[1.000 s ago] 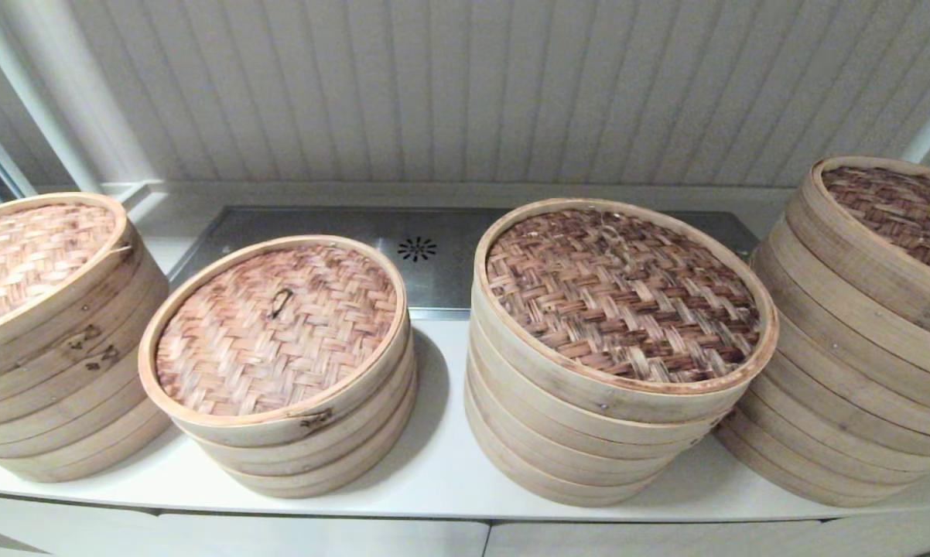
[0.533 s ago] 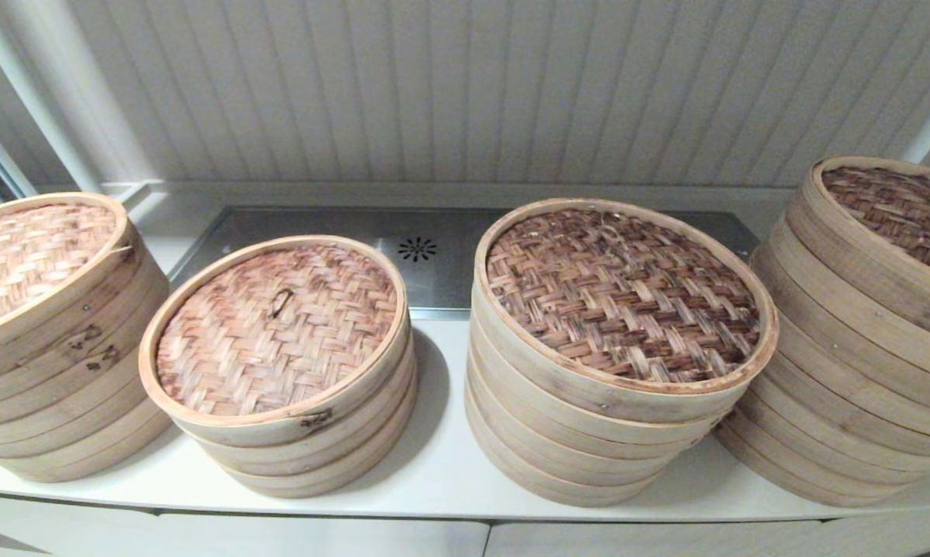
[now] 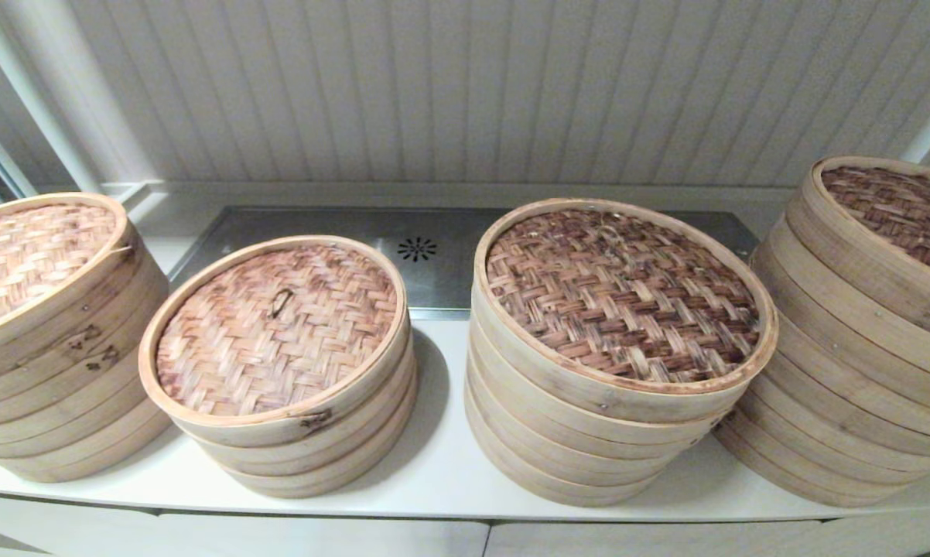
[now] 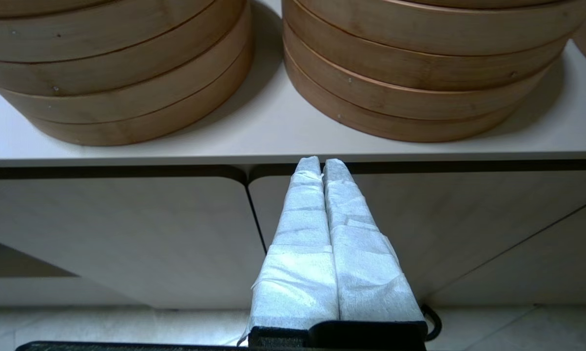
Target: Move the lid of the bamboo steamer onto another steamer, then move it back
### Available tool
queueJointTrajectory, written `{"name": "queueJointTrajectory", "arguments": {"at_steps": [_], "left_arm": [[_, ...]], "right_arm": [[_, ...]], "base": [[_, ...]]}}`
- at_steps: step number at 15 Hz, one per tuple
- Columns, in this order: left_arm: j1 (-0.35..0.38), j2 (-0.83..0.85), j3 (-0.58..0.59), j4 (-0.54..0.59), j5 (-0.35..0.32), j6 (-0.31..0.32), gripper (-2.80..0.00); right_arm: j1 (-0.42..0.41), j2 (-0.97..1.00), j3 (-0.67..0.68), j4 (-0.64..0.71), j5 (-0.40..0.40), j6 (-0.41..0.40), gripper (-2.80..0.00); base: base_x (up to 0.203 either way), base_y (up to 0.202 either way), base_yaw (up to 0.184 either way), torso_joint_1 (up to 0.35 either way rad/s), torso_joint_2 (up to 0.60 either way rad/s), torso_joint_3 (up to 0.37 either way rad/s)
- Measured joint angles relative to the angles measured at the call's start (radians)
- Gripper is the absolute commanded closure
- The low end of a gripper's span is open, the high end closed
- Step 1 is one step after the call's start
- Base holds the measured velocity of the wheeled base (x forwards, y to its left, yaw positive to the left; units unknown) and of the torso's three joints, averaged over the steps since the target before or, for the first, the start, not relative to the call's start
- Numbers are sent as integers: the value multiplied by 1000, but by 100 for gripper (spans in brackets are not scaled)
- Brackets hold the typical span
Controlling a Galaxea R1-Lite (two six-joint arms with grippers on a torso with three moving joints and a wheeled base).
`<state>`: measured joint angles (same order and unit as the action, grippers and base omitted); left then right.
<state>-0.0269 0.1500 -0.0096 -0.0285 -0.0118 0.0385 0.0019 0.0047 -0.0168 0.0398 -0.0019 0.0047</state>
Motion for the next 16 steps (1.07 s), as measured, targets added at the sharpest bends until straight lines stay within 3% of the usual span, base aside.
{"name": "queueJointTrajectory", "arguments": {"at_steps": [6,10,16], "left_arm": [[23,-139,9,9,-17,61,0],[24,-150,10,6,-1,-19,0],[24,-150,10,6,-1,-22,0]], "right_arm": [[-1,0,0,0,0,0,0],[-1,0,0,0,0,0,0],[-1,0,1,0,0,1,0]], "base": [[0,0,0,0,0,0],[0,0,0,0,0,0],[0,0,0,0,0,0]]}}
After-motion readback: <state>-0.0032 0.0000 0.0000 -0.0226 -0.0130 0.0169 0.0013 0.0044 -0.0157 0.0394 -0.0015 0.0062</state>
